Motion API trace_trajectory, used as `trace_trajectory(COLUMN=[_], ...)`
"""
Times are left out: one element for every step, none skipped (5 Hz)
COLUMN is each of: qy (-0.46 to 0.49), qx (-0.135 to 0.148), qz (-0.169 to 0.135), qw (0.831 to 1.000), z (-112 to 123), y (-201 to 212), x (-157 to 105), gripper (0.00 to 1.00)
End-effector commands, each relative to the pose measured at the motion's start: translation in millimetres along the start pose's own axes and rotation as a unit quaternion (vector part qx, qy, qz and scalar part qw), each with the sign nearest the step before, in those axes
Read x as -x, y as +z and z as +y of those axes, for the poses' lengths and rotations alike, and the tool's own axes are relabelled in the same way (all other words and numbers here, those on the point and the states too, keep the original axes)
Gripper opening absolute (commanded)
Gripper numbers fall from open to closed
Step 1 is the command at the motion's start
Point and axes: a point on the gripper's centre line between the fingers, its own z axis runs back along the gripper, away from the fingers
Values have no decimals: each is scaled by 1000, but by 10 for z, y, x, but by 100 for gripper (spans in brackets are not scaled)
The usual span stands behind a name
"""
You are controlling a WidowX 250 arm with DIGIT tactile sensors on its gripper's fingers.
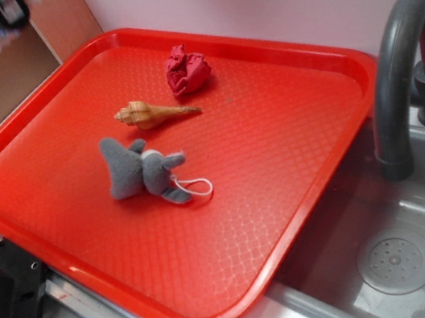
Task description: Grab the white paper.
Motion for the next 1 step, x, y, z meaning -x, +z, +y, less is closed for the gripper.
trace_trajectory(qy=[-73], qx=[-29], qz=[-16], qw=[997], z=[-59], y=[124], x=[-107], gripper=[0])
